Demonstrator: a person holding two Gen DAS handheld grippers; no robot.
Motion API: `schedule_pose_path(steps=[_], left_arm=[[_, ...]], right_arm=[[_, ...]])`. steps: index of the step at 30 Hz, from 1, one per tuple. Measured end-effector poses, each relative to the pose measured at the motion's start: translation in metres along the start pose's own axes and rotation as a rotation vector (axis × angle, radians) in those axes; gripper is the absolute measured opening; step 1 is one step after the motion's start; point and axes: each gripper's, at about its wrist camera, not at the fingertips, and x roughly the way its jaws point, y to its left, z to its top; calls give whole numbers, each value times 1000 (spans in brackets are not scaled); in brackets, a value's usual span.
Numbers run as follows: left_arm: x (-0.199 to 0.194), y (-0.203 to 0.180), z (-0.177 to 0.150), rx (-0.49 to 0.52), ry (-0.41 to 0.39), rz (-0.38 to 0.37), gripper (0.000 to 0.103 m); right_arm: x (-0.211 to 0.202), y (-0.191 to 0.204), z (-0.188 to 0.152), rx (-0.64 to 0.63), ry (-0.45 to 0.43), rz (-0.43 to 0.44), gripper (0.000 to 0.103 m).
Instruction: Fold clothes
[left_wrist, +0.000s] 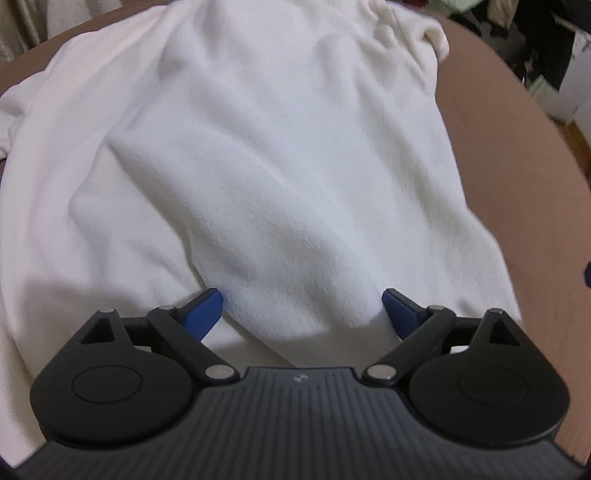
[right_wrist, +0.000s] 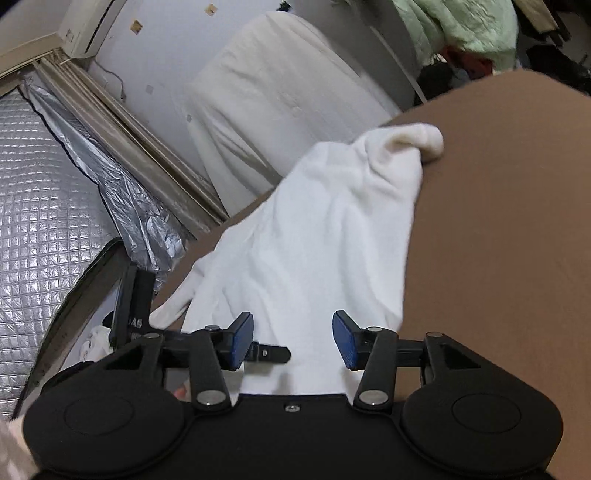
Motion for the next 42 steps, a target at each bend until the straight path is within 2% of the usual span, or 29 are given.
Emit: schedule_pose_path(steps=[3, 7, 9, 13, 17, 22, 25, 27, 29, 31, 33, 34, 36, 39, 40, 41, 42], left_arm=[[-11, 5, 4, -2, -48, 29, 94], [-19, 12, 14, 19, -83, 116, 94], [-23, 21, 20, 18, -90, 158, 94], [-33, 49, 32, -59, -143, 162, 94], [-34, 76, 39, -169, -181, 147, 94], [-26, 96, 29, -199, -221, 134, 94], [-16, 109, 22, -206, -245, 129, 94], [-10, 119, 20, -234, -239, 121, 94], [-6, 128, 19, -269, -235, 104, 94], [-4, 136, 20, -293, -241, 93, 94], [-1, 143, 24, -326, -222, 107, 94], [0, 146, 28, -340, -201, 132, 94], [1, 152, 34, -369, -172, 175, 94], [-6, 160, 33, -423, -182, 187, 94], [-10, 160, 32, -438, -191, 194, 94], [-12, 159, 31, -451, -201, 203, 94], [-15, 156, 31, -457, -213, 206, 94]], right_arm=[[8, 7, 16, -26, 22, 14, 55], [28, 22, 47, -172, 82, 71, 55], [33, 29, 66, -218, 66, 69, 55], [50, 34, 122, -192, 61, 72, 58], [75, 41, 168, -269, 106, -9, 61], [113, 28, 178, -412, 189, -152, 61], [131, 19, 199, -477, 273, -203, 61], [140, 10, 220, -460, 334, -220, 62], [151, -4, 239, -439, 408, -200, 65], [164, -24, 255, -341, 483, -212, 65], [178, -50, 260, -123, 508, -163, 66], [183, -67, 257, 1, 486, -136, 67], [190, -105, 239, 208, 394, -151, 68], [201, -160, 213, 519, 260, -169, 70], [201, -175, 205, 635, 250, -169, 69], [201, -188, 199, 720, 242, -170, 69], [200, -194, 197, 715, 243, -175, 68]])
